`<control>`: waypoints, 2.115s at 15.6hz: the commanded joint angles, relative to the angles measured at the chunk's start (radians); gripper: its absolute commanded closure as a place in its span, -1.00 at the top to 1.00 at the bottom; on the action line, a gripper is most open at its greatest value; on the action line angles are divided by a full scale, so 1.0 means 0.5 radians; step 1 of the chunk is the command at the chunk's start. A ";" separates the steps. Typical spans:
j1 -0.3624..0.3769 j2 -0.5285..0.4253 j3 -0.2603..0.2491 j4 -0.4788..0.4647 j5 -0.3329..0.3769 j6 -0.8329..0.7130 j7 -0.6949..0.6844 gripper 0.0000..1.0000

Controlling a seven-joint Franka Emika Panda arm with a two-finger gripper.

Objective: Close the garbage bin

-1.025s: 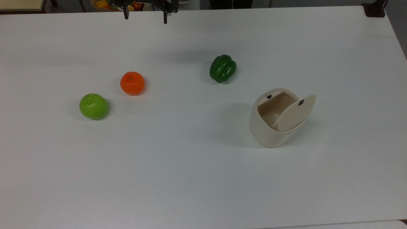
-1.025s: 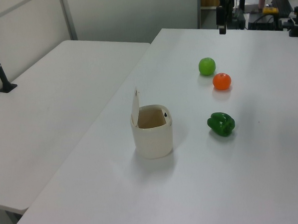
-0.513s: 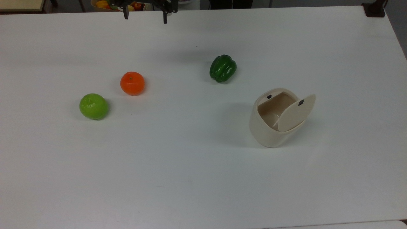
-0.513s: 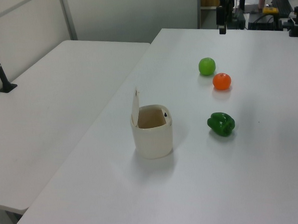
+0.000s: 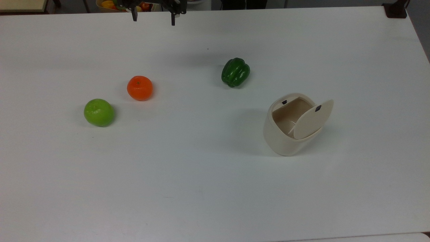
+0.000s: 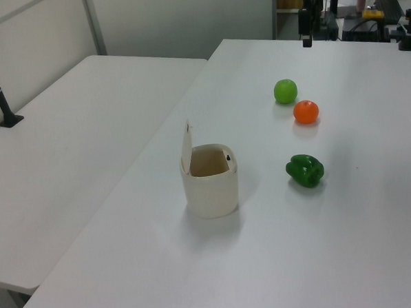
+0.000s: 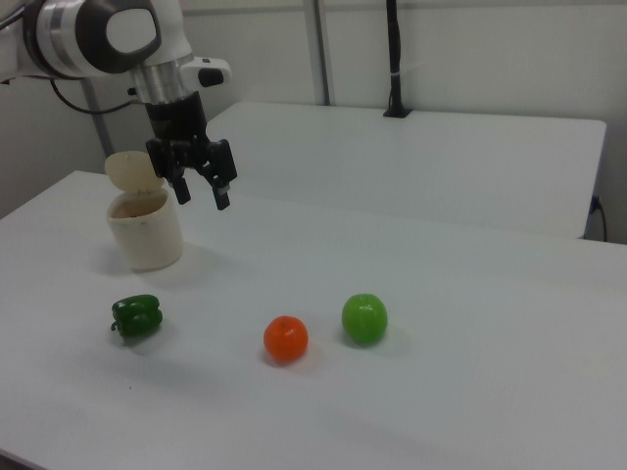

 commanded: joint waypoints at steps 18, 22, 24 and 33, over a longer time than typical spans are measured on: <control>0.116 0.054 0.052 -0.020 0.186 0.523 -0.009 -1.00; 0.275 0.103 0.052 -0.023 0.186 0.787 -0.006 -1.00; 0.349 0.133 0.052 -0.023 0.186 0.885 -0.006 -1.00; 0.564 0.324 0.052 -0.023 0.183 1.582 -0.021 -1.00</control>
